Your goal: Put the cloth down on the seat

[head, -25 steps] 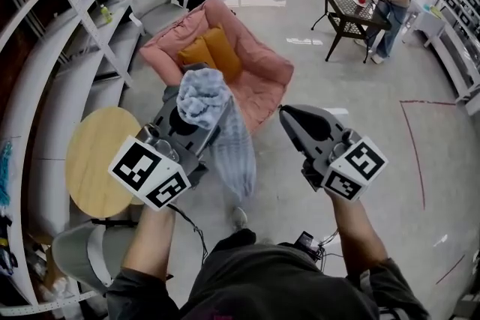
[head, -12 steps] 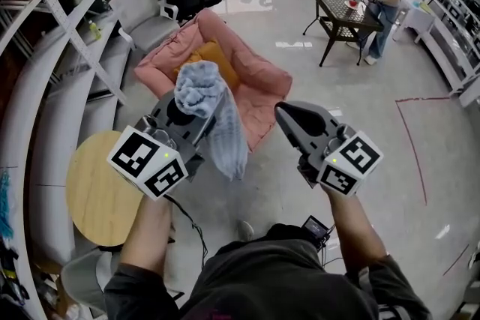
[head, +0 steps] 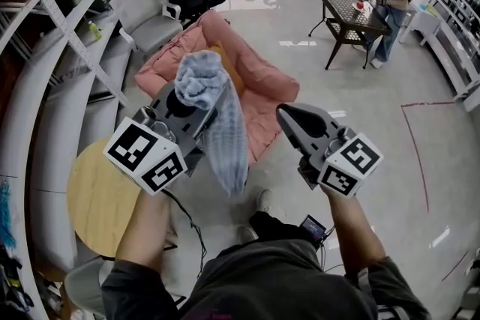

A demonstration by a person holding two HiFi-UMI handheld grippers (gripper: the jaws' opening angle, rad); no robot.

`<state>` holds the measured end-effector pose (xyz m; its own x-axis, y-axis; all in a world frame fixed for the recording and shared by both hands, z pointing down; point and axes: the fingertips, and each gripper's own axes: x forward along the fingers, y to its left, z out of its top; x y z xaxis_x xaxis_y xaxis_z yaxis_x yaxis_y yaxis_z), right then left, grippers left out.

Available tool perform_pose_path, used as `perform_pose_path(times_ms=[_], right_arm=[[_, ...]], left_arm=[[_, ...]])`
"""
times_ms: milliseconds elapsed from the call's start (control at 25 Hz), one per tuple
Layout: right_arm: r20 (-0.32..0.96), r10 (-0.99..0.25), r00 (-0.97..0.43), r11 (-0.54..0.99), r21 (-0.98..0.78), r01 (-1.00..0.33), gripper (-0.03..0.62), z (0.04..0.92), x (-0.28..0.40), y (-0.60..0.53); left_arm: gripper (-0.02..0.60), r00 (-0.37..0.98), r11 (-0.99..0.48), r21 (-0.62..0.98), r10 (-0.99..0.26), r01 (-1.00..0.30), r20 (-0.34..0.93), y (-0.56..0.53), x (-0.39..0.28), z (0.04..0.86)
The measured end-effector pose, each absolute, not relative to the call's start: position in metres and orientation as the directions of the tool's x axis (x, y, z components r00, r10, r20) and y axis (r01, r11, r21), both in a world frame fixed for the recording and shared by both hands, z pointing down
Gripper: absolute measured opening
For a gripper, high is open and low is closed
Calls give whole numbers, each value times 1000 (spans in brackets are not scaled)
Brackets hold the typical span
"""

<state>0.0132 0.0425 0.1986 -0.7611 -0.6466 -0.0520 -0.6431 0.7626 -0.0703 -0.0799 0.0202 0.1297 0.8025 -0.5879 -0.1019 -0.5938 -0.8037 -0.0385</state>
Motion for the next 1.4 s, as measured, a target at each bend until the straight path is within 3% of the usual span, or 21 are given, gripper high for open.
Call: perform_pose_path(times_ms=[600,1400], right_arm=[[-48,-600,-798,798,-102,-594,15,202,43,-122],[-34,-663,-748,745,-130,-655,15,219,94,-219]], left_arm=[[72,780,-778,-78,-613,-623,-122,-145,-41,83],[72,798,-777,-188,-571,-601,-190,-264,8,15]])
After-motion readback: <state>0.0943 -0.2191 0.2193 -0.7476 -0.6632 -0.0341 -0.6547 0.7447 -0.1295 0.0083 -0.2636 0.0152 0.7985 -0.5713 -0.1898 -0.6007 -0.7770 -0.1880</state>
